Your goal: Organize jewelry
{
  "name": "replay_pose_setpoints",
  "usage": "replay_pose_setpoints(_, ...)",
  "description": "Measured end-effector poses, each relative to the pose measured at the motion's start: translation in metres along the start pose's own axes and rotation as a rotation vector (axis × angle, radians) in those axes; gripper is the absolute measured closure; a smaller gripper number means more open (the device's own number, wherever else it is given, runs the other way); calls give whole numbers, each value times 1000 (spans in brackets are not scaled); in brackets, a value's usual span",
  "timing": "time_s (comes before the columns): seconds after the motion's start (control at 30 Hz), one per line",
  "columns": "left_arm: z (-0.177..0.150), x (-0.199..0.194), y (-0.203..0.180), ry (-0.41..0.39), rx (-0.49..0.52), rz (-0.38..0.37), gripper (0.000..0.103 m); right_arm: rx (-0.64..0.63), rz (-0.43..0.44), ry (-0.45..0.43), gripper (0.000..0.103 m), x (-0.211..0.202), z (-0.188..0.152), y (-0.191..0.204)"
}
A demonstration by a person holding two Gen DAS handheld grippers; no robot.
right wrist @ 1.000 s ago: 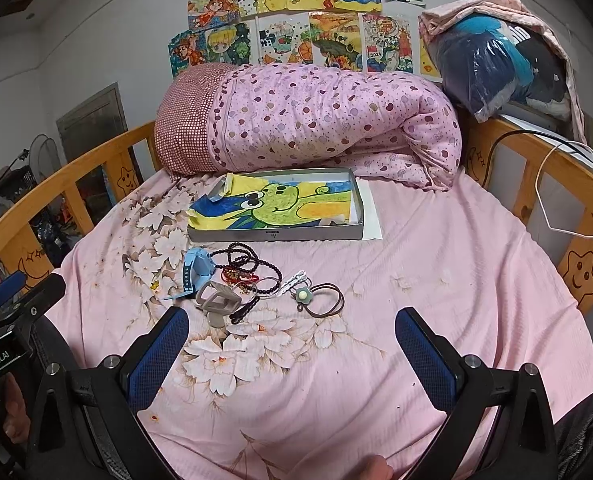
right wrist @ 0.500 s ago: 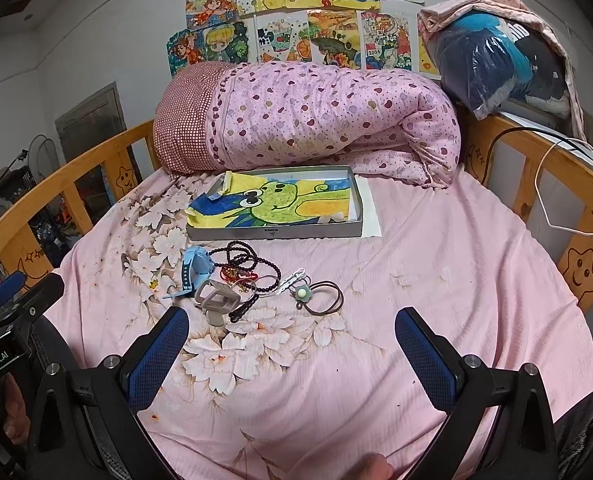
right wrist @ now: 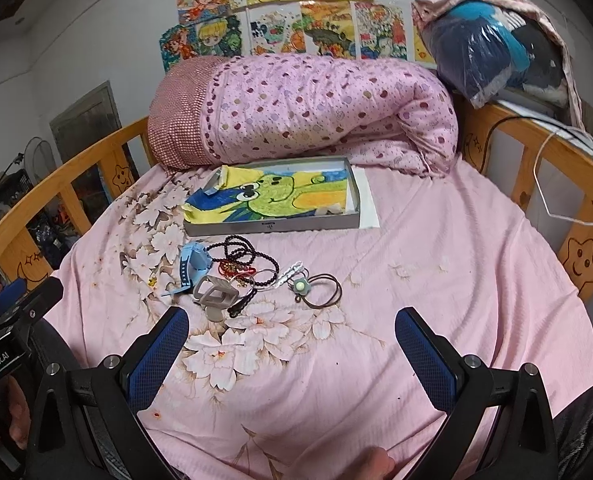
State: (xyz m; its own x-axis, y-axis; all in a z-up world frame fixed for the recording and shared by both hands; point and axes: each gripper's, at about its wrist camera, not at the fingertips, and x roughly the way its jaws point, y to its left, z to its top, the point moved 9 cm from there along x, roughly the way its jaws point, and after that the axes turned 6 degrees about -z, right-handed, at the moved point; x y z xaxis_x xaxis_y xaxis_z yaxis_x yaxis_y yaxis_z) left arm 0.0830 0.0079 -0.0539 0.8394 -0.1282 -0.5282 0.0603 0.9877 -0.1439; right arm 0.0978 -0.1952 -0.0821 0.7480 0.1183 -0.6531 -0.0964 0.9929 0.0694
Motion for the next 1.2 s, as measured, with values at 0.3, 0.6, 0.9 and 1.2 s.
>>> replay_pose_setpoints(0.3, 4, 32, 8, 127, -71, -64, 2, 10, 31, 145, 0, 23, 11, -9)
replay_pose_setpoints(0.6, 4, 85, -25, 245, 83, -205, 2, -50, 141, 280, 0, 72, 36, -19)
replay_pose_setpoints(0.9, -21, 136, -45, 355, 217, -297, 2, -122, 219, 402, 11, 140, 41, -29)
replay_pose_setpoints(1.2, -39, 179, -40, 459, 187, -314, 22, -104, 244, 512, 44, 200, 30, -42)
